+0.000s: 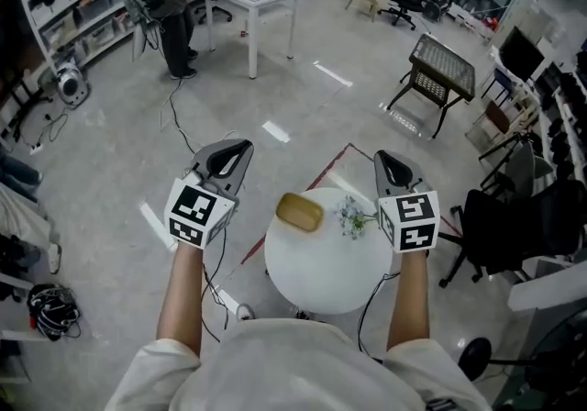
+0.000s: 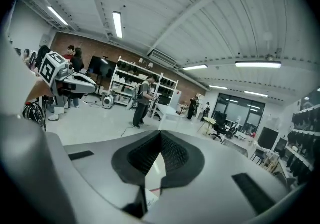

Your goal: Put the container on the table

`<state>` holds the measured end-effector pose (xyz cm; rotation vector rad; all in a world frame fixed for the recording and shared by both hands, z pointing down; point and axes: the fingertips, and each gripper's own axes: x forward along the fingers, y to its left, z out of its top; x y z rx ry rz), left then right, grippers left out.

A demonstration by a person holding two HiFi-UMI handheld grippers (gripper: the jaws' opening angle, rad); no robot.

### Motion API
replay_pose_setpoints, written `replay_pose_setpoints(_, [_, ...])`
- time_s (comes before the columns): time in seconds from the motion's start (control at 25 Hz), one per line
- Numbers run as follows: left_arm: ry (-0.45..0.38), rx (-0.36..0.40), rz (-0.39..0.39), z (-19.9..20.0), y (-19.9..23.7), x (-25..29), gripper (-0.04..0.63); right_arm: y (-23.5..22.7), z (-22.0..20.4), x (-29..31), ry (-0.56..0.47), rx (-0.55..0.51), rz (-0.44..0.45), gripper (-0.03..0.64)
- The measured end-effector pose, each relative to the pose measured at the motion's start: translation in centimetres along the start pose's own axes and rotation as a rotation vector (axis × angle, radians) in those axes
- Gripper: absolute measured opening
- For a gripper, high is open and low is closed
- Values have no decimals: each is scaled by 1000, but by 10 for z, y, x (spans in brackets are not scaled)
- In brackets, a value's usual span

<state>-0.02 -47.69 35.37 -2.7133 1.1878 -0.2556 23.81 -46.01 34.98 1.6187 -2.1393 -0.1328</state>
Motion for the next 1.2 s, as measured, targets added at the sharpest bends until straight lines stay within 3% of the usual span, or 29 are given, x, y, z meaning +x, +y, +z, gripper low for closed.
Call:
replay_pose_setpoints(0.44, [-72,47,-25,43,-13,-16,21,-10,44,-72,-96,-22,-98,12])
replay_pose_setpoints(1.2, [-72,51,-68,36,-12,-23,21,3,33,-66,-53,-22,-120,12])
